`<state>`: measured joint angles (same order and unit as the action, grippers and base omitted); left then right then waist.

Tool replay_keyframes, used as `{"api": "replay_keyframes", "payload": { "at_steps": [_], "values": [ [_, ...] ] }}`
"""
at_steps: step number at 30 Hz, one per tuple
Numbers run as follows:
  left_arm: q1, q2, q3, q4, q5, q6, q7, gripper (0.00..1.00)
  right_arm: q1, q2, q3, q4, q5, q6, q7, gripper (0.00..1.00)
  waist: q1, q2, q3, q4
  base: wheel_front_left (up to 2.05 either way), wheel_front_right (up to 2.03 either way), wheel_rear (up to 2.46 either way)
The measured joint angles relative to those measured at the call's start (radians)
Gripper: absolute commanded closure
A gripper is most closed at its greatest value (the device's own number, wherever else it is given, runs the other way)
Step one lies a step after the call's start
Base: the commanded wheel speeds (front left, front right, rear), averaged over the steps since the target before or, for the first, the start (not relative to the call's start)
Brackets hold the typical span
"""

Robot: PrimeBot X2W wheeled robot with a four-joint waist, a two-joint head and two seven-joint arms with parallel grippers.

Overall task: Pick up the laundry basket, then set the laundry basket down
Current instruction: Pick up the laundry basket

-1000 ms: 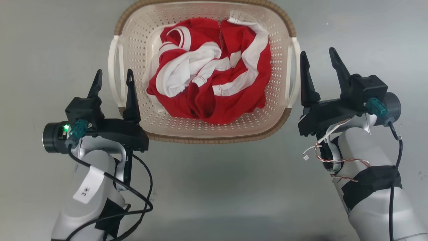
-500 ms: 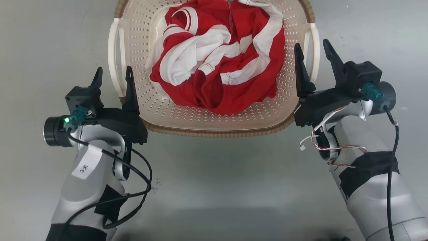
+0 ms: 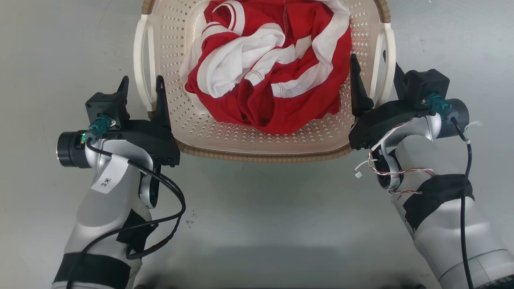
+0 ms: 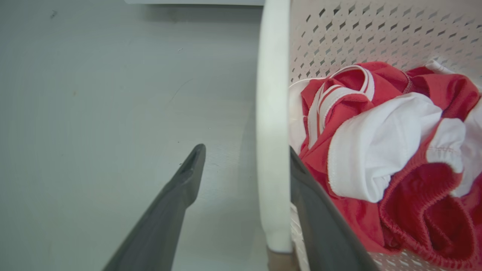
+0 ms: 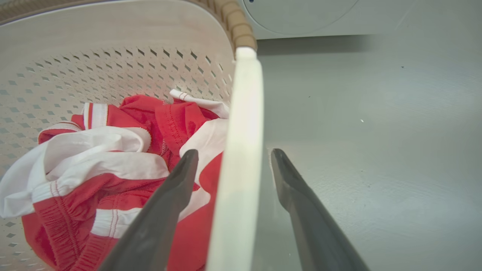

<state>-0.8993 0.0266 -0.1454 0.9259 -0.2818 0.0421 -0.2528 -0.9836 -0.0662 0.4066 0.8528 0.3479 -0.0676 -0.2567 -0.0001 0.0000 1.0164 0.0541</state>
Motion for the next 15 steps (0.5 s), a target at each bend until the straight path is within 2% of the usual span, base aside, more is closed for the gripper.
{"api": "replay_keyframes", "payload": {
  "at_steps": [15],
  "values": [
    [-0.058, -0.004, -0.019, 0.116, -0.016, -0.002, 0.0, 0.0, -0.064, -0.001, 0.083, 0.099, 0.089, -0.021, 0.009, 0.0, 0.0, 0.0, -0.036, 0.011, 0.0, 0.0, 0.0]
  ]
}}
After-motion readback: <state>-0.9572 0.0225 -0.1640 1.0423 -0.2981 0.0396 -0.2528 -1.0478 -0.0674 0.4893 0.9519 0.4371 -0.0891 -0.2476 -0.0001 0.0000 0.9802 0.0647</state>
